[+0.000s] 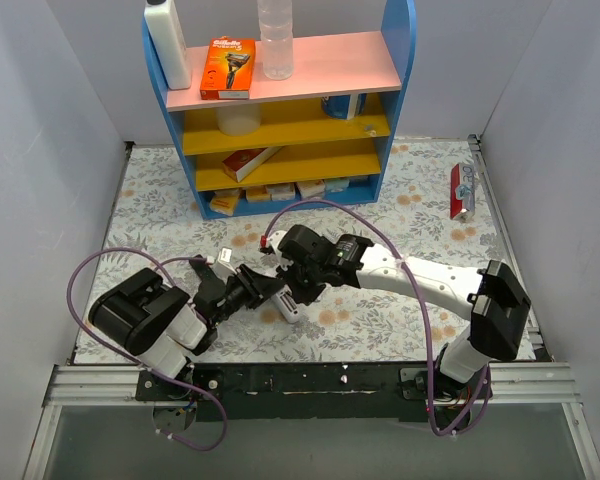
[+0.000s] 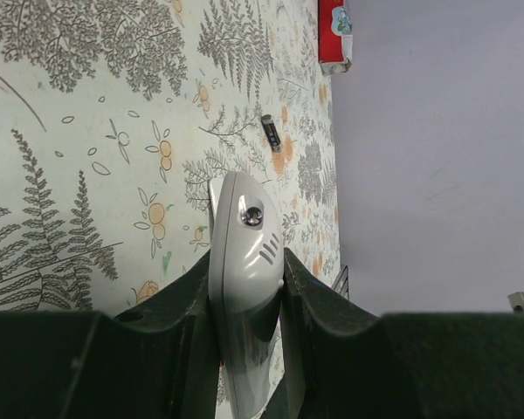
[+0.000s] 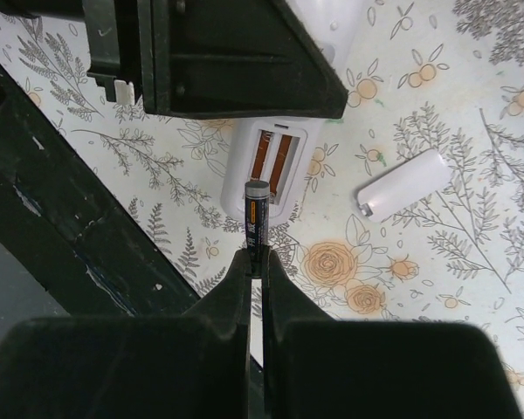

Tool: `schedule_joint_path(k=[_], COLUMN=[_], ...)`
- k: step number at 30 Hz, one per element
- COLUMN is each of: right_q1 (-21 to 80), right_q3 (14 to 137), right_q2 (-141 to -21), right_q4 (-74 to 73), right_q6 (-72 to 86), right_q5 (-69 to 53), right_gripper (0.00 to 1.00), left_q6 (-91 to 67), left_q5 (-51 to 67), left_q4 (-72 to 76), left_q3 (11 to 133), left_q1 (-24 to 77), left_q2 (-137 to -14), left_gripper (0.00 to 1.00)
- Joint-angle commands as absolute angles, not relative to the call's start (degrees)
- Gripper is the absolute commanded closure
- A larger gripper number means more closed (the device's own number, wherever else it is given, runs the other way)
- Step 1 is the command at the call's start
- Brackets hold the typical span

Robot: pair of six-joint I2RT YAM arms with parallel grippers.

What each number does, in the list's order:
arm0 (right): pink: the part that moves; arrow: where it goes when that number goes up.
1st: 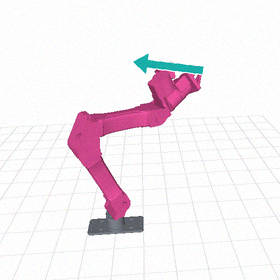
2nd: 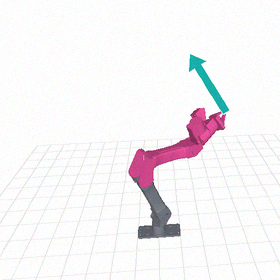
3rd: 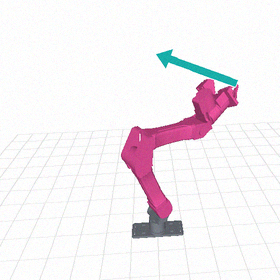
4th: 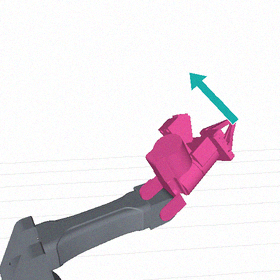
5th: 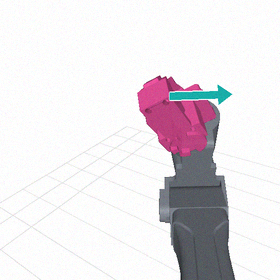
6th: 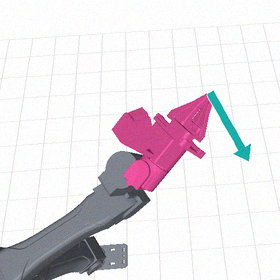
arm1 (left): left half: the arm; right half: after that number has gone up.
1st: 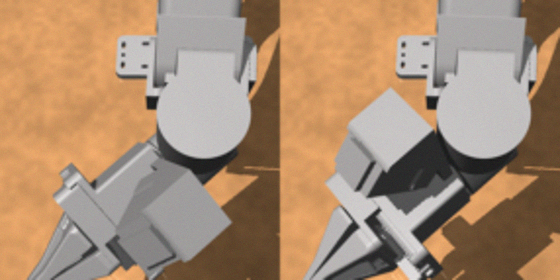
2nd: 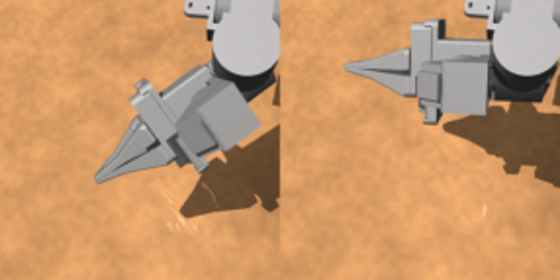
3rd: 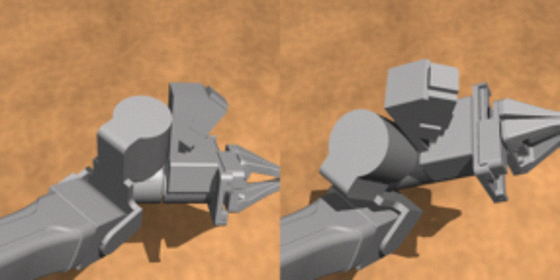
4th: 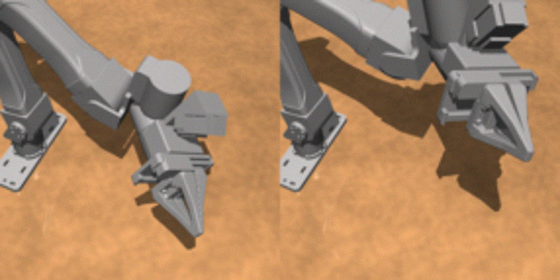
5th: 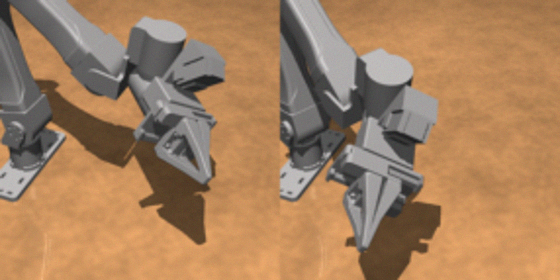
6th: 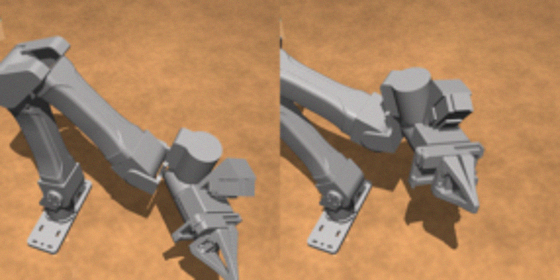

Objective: Load the batteries into the remote control
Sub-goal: Load the battery into the remote control.

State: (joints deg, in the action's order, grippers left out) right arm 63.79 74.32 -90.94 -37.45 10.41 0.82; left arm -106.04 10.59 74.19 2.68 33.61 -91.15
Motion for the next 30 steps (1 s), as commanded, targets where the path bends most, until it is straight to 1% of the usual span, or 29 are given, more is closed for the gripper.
schedule_joint_path(k=[1, 13, 30], right_q1=[64.1, 64.1, 64.1], right_q3=[73.2, 73.2, 74.9], right_q2=[-92.3, -94.7, -96.1], right_q4=[-35.9, -33.5, -30.4], right_q6=[12.6, 14.3, 15.3], right_q5=[-2.5, -0.9, -3.1], right_gripper=[0.99, 0.99, 0.99], left_q6=[-104.1, -103.3, -105.6], left_q5=[10.8, 9.5, 9.4], left_q4=[105.6, 102.0, 101.8], left_q3=[-5.0, -5.9, -6.3], left_q1=[33.7, 33.7, 33.8], left_q2=[-87.7, -78.4, -75.8], left_gripper=[1.0, 1.0, 1.0])
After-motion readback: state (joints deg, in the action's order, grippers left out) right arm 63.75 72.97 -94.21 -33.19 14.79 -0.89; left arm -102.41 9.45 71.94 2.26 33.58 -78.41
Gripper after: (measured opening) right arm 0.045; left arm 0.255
